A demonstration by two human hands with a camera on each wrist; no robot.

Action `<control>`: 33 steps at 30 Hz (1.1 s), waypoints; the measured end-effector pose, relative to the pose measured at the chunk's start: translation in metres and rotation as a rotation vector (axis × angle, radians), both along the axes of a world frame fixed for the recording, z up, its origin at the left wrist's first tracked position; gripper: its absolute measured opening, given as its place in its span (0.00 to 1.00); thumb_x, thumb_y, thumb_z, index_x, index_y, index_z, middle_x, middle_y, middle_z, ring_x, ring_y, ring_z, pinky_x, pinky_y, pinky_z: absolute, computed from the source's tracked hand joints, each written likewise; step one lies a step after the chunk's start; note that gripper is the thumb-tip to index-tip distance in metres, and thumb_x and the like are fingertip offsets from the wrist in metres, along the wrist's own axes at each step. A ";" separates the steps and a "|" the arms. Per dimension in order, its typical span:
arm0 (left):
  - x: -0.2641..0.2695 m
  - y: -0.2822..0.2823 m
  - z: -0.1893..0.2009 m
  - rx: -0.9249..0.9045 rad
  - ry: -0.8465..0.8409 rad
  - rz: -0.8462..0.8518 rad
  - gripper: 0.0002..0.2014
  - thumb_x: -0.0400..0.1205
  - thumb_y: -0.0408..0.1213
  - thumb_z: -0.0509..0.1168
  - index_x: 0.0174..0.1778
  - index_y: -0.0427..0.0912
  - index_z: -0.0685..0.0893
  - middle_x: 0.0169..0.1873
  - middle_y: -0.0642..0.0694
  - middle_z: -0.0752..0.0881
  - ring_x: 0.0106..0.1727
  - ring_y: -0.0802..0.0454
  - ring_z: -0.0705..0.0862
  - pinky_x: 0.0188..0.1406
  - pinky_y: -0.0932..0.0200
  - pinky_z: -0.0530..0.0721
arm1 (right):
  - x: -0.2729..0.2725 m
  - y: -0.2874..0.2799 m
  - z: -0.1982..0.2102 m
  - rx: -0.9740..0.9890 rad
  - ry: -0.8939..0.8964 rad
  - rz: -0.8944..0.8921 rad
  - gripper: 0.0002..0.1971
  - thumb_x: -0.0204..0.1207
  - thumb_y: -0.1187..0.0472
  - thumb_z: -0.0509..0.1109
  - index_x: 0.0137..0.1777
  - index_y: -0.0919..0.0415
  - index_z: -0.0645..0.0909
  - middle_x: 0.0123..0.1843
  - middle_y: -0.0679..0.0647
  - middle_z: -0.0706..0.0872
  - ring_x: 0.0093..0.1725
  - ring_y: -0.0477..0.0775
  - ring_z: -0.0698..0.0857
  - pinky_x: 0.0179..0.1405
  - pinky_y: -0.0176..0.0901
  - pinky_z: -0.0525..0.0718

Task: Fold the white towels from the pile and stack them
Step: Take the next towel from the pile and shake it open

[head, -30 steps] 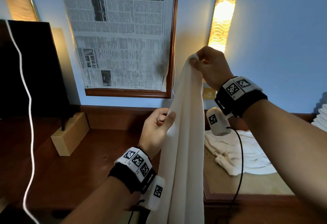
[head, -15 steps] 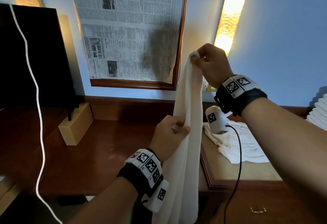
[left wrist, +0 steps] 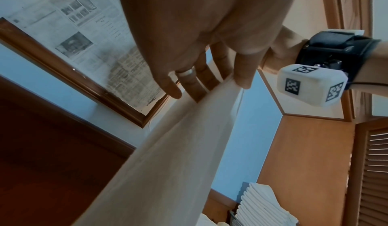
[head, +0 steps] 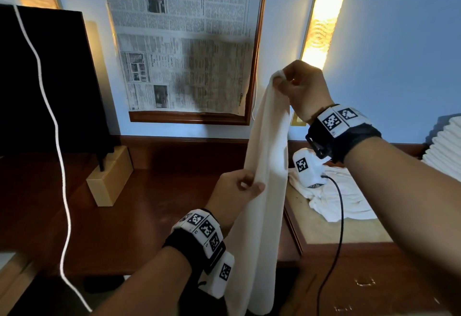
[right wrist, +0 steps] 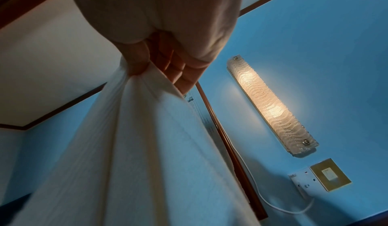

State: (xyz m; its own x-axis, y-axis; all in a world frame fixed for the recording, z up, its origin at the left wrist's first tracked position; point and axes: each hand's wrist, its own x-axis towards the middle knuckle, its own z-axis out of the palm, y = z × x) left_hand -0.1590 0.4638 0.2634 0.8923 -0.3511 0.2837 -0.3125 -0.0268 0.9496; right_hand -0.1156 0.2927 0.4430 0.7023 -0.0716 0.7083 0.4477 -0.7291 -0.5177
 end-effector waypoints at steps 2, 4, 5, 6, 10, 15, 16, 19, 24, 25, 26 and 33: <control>-0.001 0.013 0.002 0.015 -0.035 -0.006 0.02 0.81 0.37 0.74 0.46 0.43 0.88 0.43 0.49 0.91 0.44 0.52 0.91 0.46 0.57 0.90 | -0.001 0.004 0.000 0.007 0.003 -0.017 0.03 0.83 0.57 0.69 0.51 0.56 0.79 0.45 0.48 0.82 0.46 0.49 0.82 0.47 0.40 0.80; -0.002 0.024 0.004 0.013 -0.027 -0.021 0.06 0.83 0.40 0.71 0.48 0.40 0.86 0.46 0.42 0.90 0.47 0.46 0.90 0.49 0.53 0.91 | -0.002 0.008 0.000 0.024 0.006 -0.024 0.04 0.82 0.57 0.69 0.51 0.56 0.79 0.43 0.45 0.81 0.46 0.49 0.82 0.48 0.40 0.80; -0.003 0.029 0.006 -0.015 0.015 -0.036 0.08 0.84 0.41 0.69 0.49 0.38 0.86 0.48 0.38 0.90 0.48 0.45 0.90 0.52 0.51 0.90 | -0.002 0.010 0.000 0.031 0.007 -0.026 0.04 0.82 0.57 0.69 0.51 0.56 0.79 0.43 0.44 0.81 0.46 0.49 0.82 0.48 0.41 0.80; -0.004 0.034 0.007 -0.046 0.065 -0.061 0.10 0.86 0.41 0.66 0.51 0.36 0.85 0.50 0.37 0.90 0.49 0.46 0.90 0.54 0.50 0.90 | -0.003 0.012 0.000 0.034 0.005 -0.028 0.04 0.82 0.56 0.69 0.51 0.56 0.80 0.43 0.44 0.81 0.46 0.50 0.83 0.49 0.41 0.81; 0.000 0.051 0.004 -0.022 0.091 -0.114 0.06 0.85 0.40 0.69 0.49 0.41 0.87 0.50 0.39 0.91 0.50 0.39 0.89 0.59 0.42 0.88 | -0.005 0.017 -0.001 0.061 -0.008 -0.015 0.04 0.82 0.56 0.69 0.49 0.56 0.80 0.42 0.45 0.81 0.45 0.50 0.82 0.49 0.44 0.83; 0.004 0.059 0.000 0.186 -0.149 0.154 0.04 0.81 0.43 0.73 0.41 0.54 0.87 0.36 0.51 0.89 0.37 0.44 0.86 0.46 0.36 0.88 | -0.009 0.019 -0.005 0.130 -0.049 -0.022 0.06 0.81 0.57 0.70 0.46 0.60 0.81 0.41 0.57 0.83 0.41 0.52 0.81 0.47 0.51 0.85; 0.006 0.059 -0.003 0.184 -0.208 0.276 0.04 0.80 0.44 0.73 0.40 0.56 0.86 0.34 0.56 0.87 0.34 0.50 0.84 0.45 0.37 0.88 | -0.010 0.018 -0.005 0.159 -0.062 -0.034 0.08 0.81 0.58 0.70 0.46 0.63 0.81 0.42 0.62 0.84 0.41 0.53 0.82 0.47 0.53 0.86; 0.012 0.062 -0.009 0.227 -0.313 0.460 0.05 0.78 0.49 0.73 0.47 0.63 0.86 0.37 0.61 0.85 0.39 0.51 0.84 0.50 0.38 0.86 | -0.011 0.015 0.000 0.203 -0.088 -0.039 0.10 0.81 0.58 0.69 0.48 0.67 0.81 0.45 0.66 0.85 0.43 0.56 0.84 0.49 0.58 0.88; 0.018 0.061 -0.003 0.366 -0.250 0.448 0.08 0.78 0.41 0.76 0.49 0.49 0.85 0.35 0.54 0.84 0.35 0.58 0.82 0.40 0.58 0.82 | -0.006 0.009 0.004 0.053 -0.077 -0.062 0.07 0.83 0.56 0.67 0.53 0.59 0.81 0.48 0.52 0.86 0.49 0.54 0.85 0.55 0.53 0.87; 0.020 0.062 -0.002 0.351 -0.223 0.461 0.08 0.78 0.40 0.76 0.48 0.50 0.82 0.34 0.52 0.84 0.35 0.56 0.83 0.38 0.58 0.82 | -0.004 0.006 0.003 0.051 -0.075 -0.057 0.07 0.83 0.56 0.67 0.53 0.59 0.81 0.49 0.52 0.86 0.50 0.54 0.85 0.55 0.54 0.87; 0.022 0.063 -0.003 0.345 -0.188 0.465 0.10 0.78 0.40 0.75 0.48 0.50 0.80 0.35 0.50 0.84 0.37 0.54 0.84 0.38 0.57 0.84 | -0.002 0.003 0.003 0.055 -0.073 -0.056 0.08 0.83 0.55 0.68 0.54 0.59 0.81 0.49 0.52 0.86 0.50 0.54 0.85 0.56 0.55 0.87; 0.048 0.064 -0.016 0.419 -0.171 0.442 0.25 0.72 0.63 0.59 0.26 0.43 0.78 0.21 0.50 0.80 0.25 0.55 0.76 0.28 0.56 0.71 | 0.010 -0.023 0.003 0.035 -0.059 -0.022 0.10 0.82 0.55 0.70 0.54 0.61 0.84 0.49 0.52 0.87 0.50 0.55 0.86 0.57 0.56 0.87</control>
State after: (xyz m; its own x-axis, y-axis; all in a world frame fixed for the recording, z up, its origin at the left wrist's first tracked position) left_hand -0.1112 0.5274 0.2477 0.9328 -0.0721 0.3531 -0.3331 -0.5468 0.7682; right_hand -0.1055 0.2694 0.4458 0.6572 -0.1121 0.7454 0.4624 -0.7209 -0.5161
